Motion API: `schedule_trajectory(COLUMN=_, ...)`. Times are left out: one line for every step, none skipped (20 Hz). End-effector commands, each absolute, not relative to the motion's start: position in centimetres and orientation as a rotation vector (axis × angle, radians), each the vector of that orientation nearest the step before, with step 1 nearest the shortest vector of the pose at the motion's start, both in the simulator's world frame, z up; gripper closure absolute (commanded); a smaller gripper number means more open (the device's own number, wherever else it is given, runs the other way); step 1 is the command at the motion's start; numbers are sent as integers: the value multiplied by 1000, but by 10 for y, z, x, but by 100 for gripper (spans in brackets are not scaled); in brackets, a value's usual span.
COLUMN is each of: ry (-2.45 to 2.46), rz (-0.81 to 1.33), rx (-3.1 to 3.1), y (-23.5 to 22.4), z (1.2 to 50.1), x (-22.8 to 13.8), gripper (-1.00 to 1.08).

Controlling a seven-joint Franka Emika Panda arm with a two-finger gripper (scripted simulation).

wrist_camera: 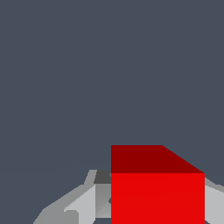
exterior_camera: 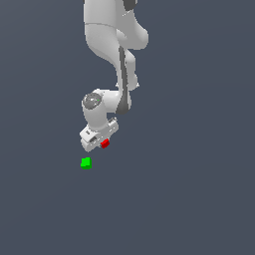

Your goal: Stack the red cube on top of the green cube.

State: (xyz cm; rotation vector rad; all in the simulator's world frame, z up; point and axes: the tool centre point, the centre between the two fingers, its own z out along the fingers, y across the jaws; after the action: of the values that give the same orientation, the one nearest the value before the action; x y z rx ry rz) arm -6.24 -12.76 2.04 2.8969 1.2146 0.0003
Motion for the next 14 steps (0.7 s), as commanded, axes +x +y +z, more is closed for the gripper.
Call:
schedule_trajectory(ry=1215, rz=0, rx=2897, y=-127, z=20, x=-62, gripper=108)
schedule_trajectory(ry=1215, rz=0, rx=2897, y=-127, z=20, x=-62, gripper=108)
schedule_trajectory(ry=1215, rz=0, rx=2897, y=-127, z=20, x=-62, gripper=108)
schedule_trajectory(ry=1215, rz=0, rx=2897, y=-128, z=20, x=-62, gripper=108)
schedule_trajectory(ry=1215, rz=0, rx=2897, y=-128, z=20, x=-62, gripper=108)
schedule_trajectory(ry=1215, rz=0, rx=2897, y=-128, z=21, x=-62, gripper=108)
schedule_trajectory(ry=1215, rz=0, rx=2897, y=-128, z=22, x=-62, gripper=108)
schedule_trajectory(ry=1215, rz=0, rx=2897, y=-128, z=24, x=-62, gripper=108)
schedule_trajectory(ry=1215, rz=0, rx=2897, y=-128, z=27, x=-63, gripper=108)
schedule_trajectory(ry=1215, rz=0, rx=2897, y=-128, z=30, x=-63, gripper=108)
schedule_trajectory(ry=1215, rz=0, rx=2897, y=-128, z=33, x=-63, gripper=108)
schedule_trajectory(ry=1215, rz=0, rx=2897, y=-127, z=37, x=-63, gripper=108)
schedule_trajectory(ry=1215, rz=0, rx=2897, y=-127, z=42, x=-63, gripper=108)
schedule_trajectory(ry=1215, rz=0, rx=2897, y=-127, z=47, x=-63, gripper=108)
